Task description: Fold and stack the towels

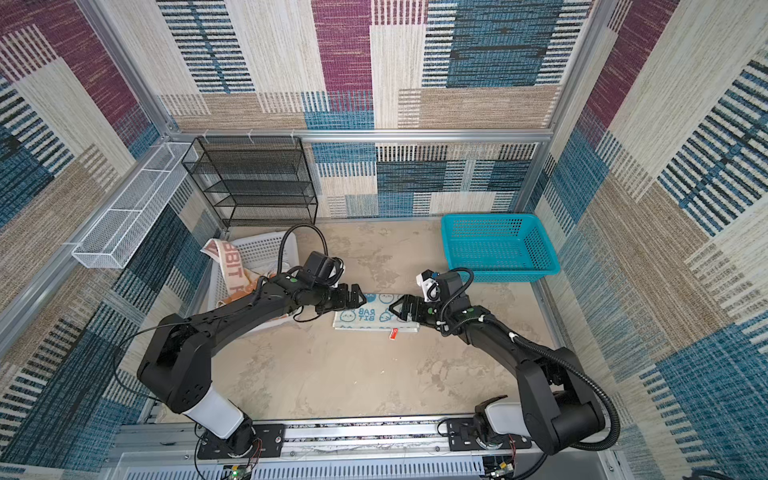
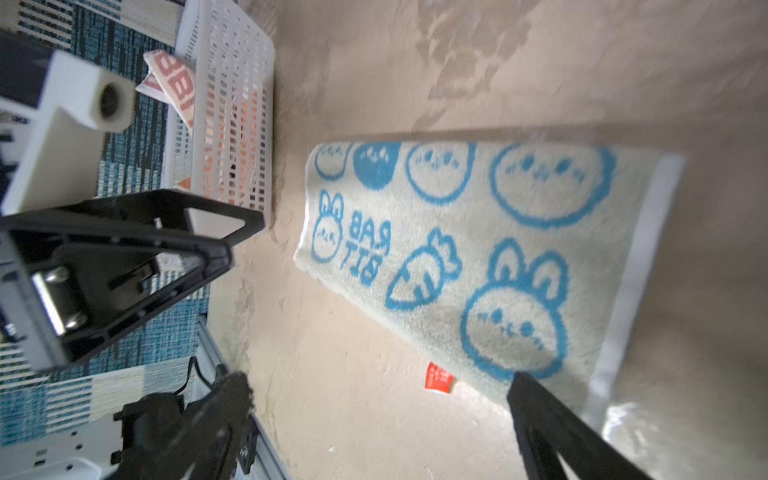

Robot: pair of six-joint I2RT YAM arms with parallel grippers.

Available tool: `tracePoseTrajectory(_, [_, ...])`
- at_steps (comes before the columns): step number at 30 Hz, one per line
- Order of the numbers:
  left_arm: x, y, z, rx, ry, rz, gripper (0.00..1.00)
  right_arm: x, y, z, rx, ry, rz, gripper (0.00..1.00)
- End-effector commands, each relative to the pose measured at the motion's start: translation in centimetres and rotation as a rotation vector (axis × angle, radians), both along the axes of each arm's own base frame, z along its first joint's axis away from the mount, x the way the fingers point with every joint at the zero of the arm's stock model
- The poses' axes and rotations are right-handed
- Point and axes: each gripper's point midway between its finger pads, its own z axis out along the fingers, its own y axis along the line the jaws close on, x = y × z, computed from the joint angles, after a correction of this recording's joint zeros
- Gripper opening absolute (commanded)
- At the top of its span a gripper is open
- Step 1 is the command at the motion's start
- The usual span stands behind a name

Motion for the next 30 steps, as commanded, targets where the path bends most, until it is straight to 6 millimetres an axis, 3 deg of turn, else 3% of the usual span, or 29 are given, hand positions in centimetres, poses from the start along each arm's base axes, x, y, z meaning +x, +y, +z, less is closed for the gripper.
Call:
tracePoseTrajectory(1, [0.2,2.3,-1.1,0.141,0.023,0.011,0.99,1.5,-2.1,-1.5,-0.168,0.017,-0.050,0.99])
tracePoseTrajectory(6, [0.5,2.6,-3.3,0.211,0.106,-0.018,0.99,3.0,-3.1,-3.5,-0.257,0.035,-0.077,0.99])
tracePoseTrajectory(14, [0.9,0.7,-5.0,0.153,0.151,-0.046,0.99,1.9,-3.6,-7.2,-0.268,0.096,-0.068,0.99])
tracePoseTrajectory(20, [0.9,0.2,-7.4,0.149,0.199,-0.051,0.99,1.1,-2.5,-8.7,-0.204,0.124,-0.026,0.88])
tracePoseTrajectory(30, [-0.3,1.0,-9.7,0.179,0.241,-0.048,0.99,-0.4,-1.0,-10.2,-0.140,0.161,-0.003,0.57])
